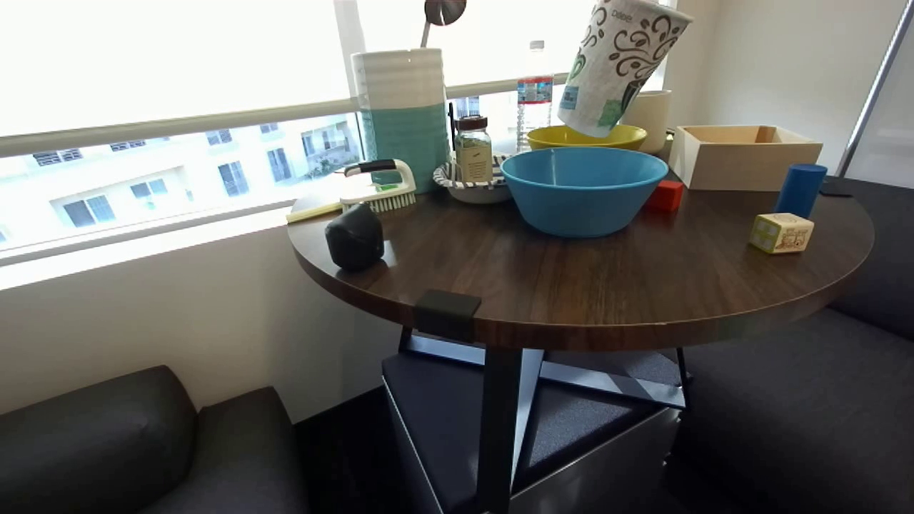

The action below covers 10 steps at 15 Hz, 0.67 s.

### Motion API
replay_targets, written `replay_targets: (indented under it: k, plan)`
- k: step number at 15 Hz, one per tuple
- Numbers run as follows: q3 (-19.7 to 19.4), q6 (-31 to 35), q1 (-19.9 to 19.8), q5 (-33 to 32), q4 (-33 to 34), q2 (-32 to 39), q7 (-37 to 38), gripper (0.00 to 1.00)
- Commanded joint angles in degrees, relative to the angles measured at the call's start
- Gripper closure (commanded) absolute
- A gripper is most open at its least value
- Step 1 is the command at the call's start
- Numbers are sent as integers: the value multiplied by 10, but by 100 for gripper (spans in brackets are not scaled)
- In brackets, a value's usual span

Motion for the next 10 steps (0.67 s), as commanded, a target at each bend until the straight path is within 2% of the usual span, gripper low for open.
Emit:
replay_targets:
  k: [1,6,10]
  plan:
    - [-7,-4,6,2,0,-2,-19,99]
    - [-57,7,55,90,-19,-20,-188,99]
    - [-67,5,58,179,-25,-10,-331,99]
